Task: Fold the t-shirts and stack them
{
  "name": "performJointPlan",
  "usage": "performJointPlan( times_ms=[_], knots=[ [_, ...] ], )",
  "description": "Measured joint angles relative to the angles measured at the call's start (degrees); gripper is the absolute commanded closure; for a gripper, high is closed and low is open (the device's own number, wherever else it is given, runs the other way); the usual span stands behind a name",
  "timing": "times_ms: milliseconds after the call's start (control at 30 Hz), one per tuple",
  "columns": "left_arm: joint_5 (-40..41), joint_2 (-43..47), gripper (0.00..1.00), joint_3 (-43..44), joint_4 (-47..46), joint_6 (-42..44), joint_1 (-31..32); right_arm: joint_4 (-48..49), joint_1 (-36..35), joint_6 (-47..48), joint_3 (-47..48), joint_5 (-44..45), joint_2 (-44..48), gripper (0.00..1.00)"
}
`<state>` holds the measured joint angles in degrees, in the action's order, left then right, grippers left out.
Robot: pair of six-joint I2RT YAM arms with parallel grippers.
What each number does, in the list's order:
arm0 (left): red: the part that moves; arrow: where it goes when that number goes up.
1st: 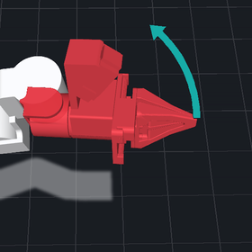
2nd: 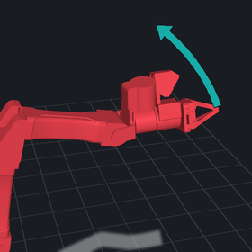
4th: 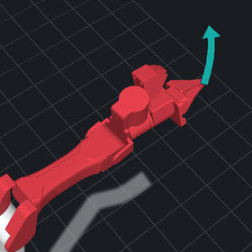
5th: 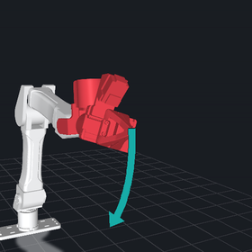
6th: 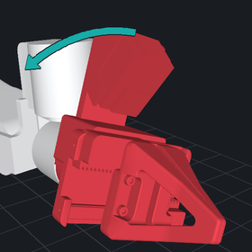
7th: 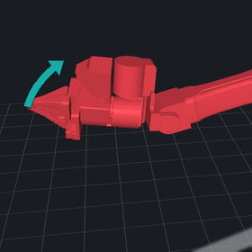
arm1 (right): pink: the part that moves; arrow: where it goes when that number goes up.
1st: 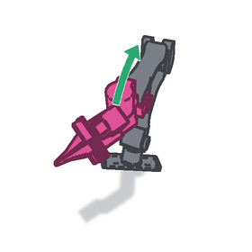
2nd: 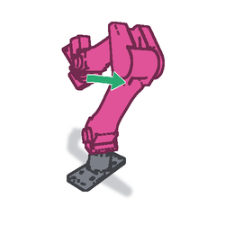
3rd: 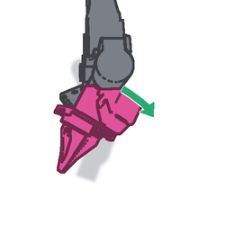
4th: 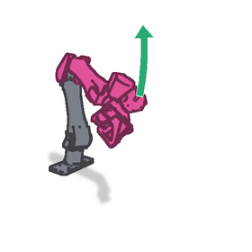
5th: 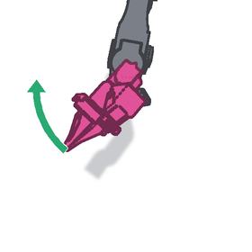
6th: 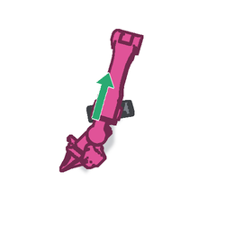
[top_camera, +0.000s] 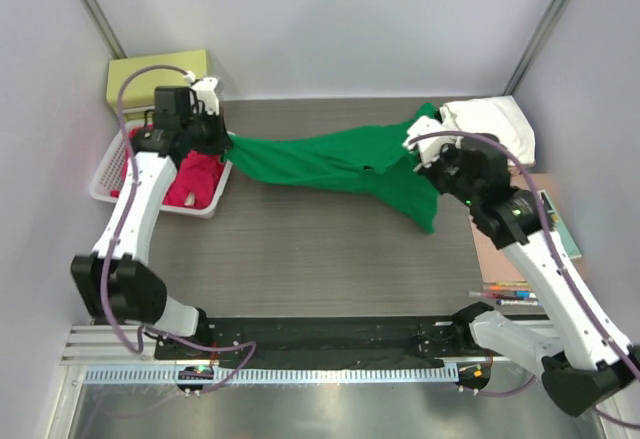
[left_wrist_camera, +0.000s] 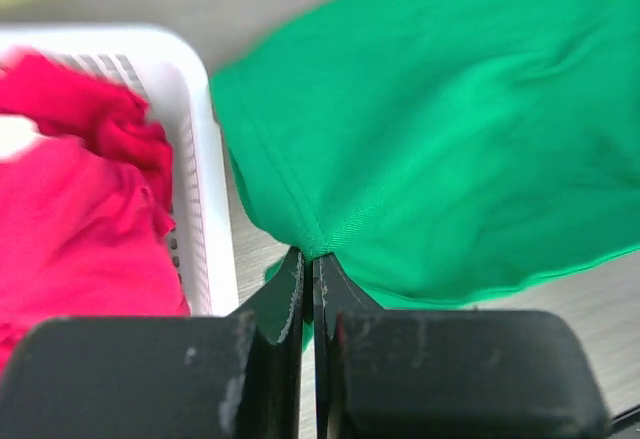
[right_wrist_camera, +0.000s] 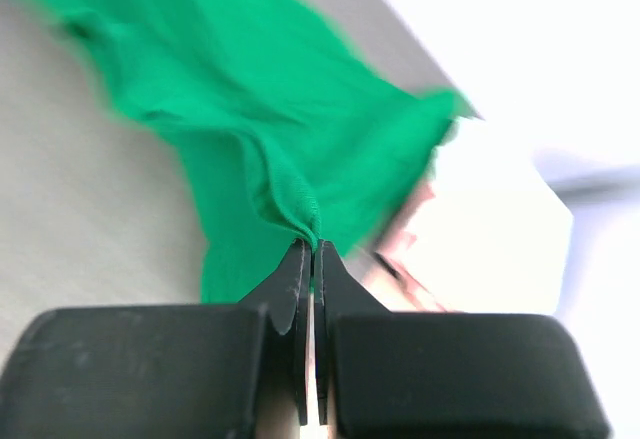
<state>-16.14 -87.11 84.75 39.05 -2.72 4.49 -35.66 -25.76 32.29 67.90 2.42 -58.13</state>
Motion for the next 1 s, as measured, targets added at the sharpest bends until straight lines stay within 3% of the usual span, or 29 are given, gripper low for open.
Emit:
performJointPlan(
  times_ms=[133, 333, 467, 800, 1000],
  knots=[
    [-0.94, 12.76, 1.00, -0.28, 1.36, 0.61, 0.00, -0.15, 6.86, 0.13, 0.02, 2.36, 8.00, 0.99],
    [-0.68, 36.83, 1.00, -6.32, 0.63, 3.52, -0.98, -1.25, 9.46, -0.72, 3.76, 6.56, 16.50, 0.99],
    [0.07, 46.36, 1.00, -6.36, 1.42, 4.98, -2.56, -1.79, 10.08, -2.47, 10.01, 7.61, 17.88, 0.99],
    [-1.66, 43.87, 1.00, 3.17, 3.85, 5.16, -6.08, -4.04, 12.85, -6.08, 27.52, 4.96, 14.49, 0.99],
    [-2.49, 45.20, 1.00, 7.87, 4.66, 4.68, -6.38, -5.97, 14.75, -8.09, 32.98, 1.25, 13.73, 0.99]
  ],
)
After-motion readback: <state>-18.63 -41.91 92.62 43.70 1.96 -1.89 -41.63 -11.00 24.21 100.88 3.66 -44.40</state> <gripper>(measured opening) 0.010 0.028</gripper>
